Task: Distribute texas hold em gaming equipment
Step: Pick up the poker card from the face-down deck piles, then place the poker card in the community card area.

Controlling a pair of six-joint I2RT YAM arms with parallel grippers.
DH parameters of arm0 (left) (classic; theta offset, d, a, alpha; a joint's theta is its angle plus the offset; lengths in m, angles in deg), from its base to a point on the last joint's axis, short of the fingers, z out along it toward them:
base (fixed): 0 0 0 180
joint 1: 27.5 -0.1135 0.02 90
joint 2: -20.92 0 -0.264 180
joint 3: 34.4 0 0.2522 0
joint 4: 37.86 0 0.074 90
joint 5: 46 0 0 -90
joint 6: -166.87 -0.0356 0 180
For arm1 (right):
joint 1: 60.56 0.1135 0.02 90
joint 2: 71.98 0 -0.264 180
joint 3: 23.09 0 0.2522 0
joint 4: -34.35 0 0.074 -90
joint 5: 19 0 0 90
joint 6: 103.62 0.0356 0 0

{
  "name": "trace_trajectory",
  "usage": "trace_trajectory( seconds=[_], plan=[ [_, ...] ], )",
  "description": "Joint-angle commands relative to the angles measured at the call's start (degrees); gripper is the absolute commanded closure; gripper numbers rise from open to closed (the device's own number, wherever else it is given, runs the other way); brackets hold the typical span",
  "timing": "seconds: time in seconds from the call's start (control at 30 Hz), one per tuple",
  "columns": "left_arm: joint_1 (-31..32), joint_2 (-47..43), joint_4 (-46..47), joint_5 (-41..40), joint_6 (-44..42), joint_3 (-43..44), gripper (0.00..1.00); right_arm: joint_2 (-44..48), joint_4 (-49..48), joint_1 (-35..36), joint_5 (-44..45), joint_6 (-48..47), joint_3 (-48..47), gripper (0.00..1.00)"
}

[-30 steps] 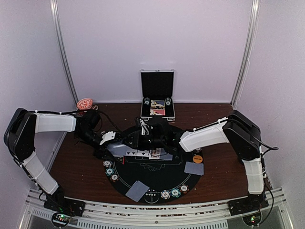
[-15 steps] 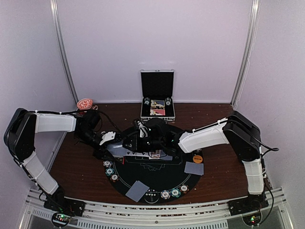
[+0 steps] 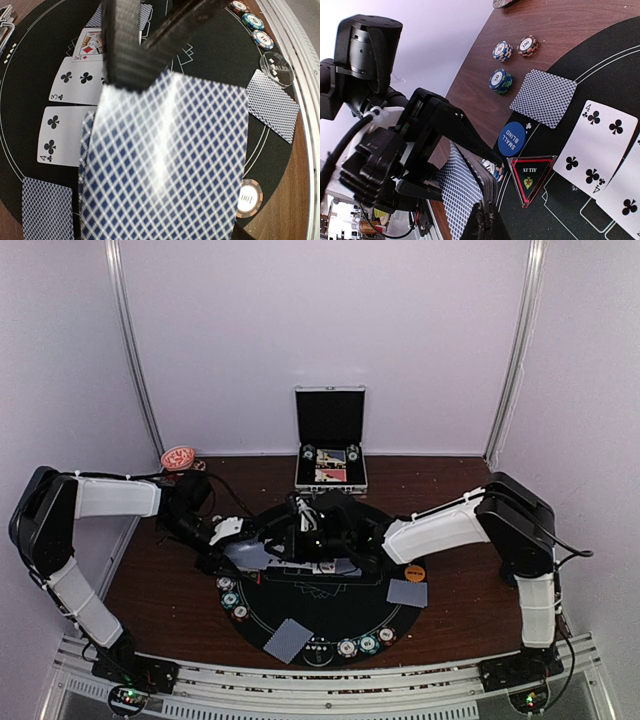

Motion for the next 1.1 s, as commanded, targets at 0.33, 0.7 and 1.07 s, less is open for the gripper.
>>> trace_trajectory(
  seconds=[0.33, 0.7, 1.07],
  plan=[
    [0.0, 0.4, 0.4, 1.2, -0.6, 0.1, 0.43, 13.0, -13.7, -2.5, 5.8, 5.2, 18.2, 1.0],
    [-0.1, 0.1, 0.4, 1.2, -0.5, 0.1, 0.43, 30.7, -6.9, -4.1, 31.1, 4.2, 36.4, 1.0],
    [0.0, 0.1, 0.4, 1.3, -0.4, 0.2, 0.43, 43.0, 4.9, -4.2, 52.8, 6.9, 46.5, 1.0]
  ],
)
